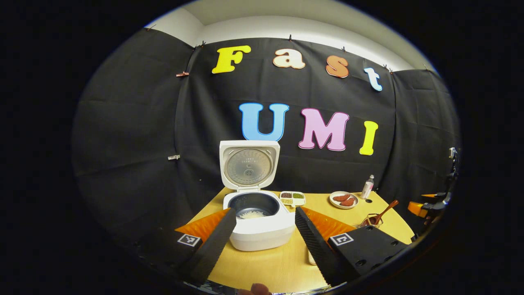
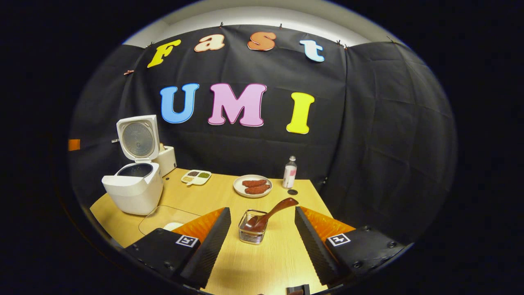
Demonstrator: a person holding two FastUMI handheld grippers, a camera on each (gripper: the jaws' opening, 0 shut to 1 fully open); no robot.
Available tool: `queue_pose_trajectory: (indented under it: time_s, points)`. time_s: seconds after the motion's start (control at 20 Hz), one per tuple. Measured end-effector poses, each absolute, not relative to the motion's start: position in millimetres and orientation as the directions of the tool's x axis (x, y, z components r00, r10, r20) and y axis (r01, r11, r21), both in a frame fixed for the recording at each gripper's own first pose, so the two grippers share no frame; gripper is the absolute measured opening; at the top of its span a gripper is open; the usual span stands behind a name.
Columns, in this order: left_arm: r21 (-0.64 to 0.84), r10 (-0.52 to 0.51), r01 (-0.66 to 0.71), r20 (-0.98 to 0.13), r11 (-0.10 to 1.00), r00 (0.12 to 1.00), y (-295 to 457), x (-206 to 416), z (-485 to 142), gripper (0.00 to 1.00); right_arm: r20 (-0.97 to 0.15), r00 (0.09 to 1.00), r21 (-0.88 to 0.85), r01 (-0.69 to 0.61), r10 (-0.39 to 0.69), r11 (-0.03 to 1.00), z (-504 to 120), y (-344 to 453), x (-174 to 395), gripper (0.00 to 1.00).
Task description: Close the left gripper, press the button to open the rice cooker; take a wooden spoon from the chopstick holder with the right hand, scoop a spoonful of rice and pour it into the rice cooker, then put the wooden spoon back into the chopstick holder.
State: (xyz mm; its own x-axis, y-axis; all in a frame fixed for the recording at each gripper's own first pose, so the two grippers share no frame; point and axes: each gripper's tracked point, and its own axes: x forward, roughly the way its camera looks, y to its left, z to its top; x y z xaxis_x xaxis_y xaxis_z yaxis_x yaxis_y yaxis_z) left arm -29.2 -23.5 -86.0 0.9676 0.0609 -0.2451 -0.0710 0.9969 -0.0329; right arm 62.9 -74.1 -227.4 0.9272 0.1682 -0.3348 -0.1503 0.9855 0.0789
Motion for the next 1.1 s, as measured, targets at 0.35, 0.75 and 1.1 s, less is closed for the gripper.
queue_pose_trajectory:
  time_s: [0.35,0.75,1.1]
  points:
    - [-0.02,0.107,-0.119,-0.303,0.993,0.947,-35.9,-29.6,-103.5,0.99,-0.467,0.853,0.305,-0.092,0.233,0.948,-312.9,-79.1,128.4,0.9]
    - [-0.004,0.181,-0.195,-0.36,0.981,0.915,-38.4,-22.7,-130.7,0.99,-0.563,0.795,0.411,0.033,0.225,0.911,-388.9,-70.3,187.5,0.57]
    - [0.003,0.236,-0.255,-0.392,0.967,0.889,-27.6,-23.2,-146.9,0.99,-0.533,0.79,0.438,-0.05,0.304,0.898,-402.7,-58.7,211.3,0.26]
